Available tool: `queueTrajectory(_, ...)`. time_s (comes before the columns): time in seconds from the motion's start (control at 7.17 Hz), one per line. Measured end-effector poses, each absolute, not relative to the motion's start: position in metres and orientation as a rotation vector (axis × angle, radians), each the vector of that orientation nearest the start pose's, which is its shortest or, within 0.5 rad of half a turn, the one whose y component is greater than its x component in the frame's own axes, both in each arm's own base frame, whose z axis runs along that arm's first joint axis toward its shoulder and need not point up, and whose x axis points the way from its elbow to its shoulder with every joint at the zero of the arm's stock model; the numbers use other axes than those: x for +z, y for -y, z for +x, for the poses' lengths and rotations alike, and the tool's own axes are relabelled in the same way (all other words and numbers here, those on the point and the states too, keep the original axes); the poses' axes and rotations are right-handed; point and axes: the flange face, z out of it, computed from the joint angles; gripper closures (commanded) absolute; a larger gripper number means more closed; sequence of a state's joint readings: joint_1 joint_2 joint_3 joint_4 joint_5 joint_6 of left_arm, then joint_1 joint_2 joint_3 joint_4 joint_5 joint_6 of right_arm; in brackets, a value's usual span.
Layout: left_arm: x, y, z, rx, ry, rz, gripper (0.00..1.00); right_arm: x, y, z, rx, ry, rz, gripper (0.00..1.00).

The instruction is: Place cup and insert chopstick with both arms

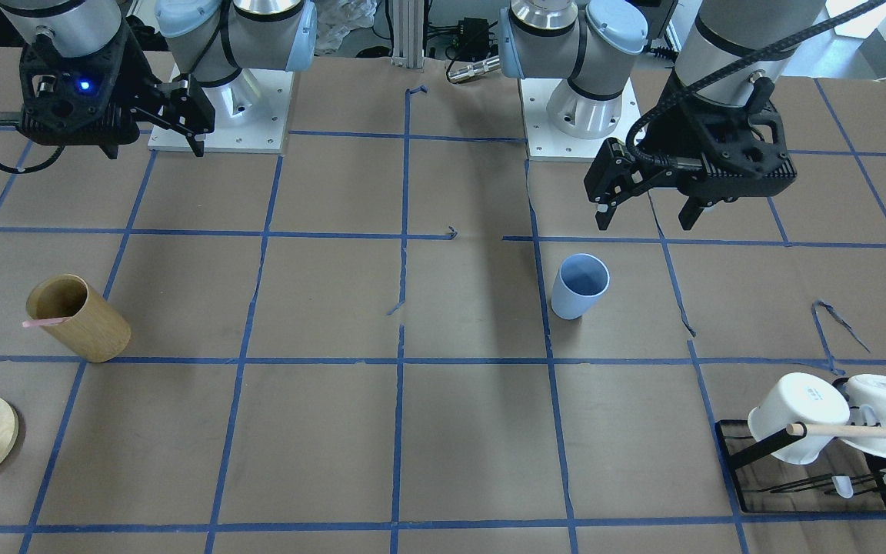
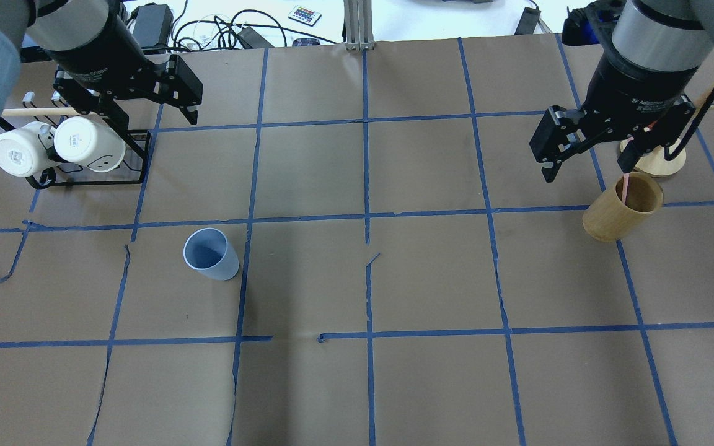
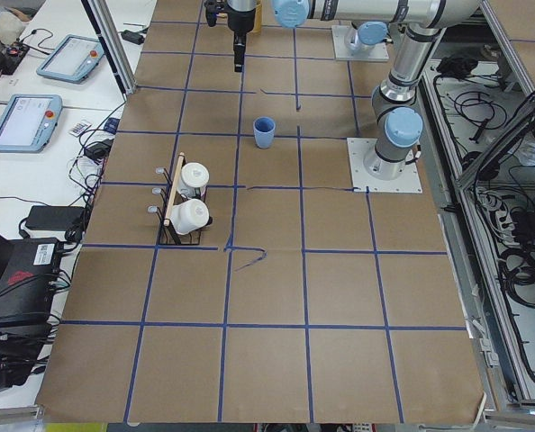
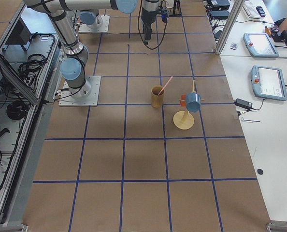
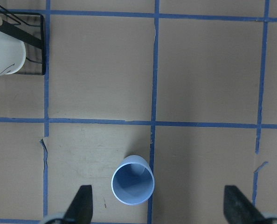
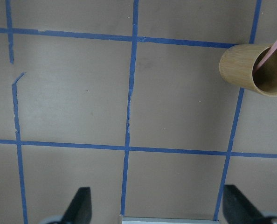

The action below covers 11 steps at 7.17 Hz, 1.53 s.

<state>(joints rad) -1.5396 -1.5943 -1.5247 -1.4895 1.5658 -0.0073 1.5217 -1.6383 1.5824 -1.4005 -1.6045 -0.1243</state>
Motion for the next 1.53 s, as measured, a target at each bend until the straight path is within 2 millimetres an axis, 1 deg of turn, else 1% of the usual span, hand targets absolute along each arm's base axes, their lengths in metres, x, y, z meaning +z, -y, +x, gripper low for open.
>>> queueTrajectory(1.26, 0.5068, 0.5158, -0.1182, -0.163, -3.142, -0.028, 0.00, 0.4948, 0.4554, 0.1072, 0.207, -3.161, -0.108, 0.00)
queueTrajectory(1.4, 0.5062, 0.5156, -0.1173, -0.161, -3.141, -0.019, 0.00, 0.4943, 0.4557, 0.1070, 0.206, -3.164, -0.106, 0.00)
queueTrajectory(1.53, 0.5024, 0.5145, -0.1144, -0.146, -3.135, 0.026, 0.00, 0.4939, 0.4570, 0.1064, 0.200, -3.170, -0.105, 0.00)
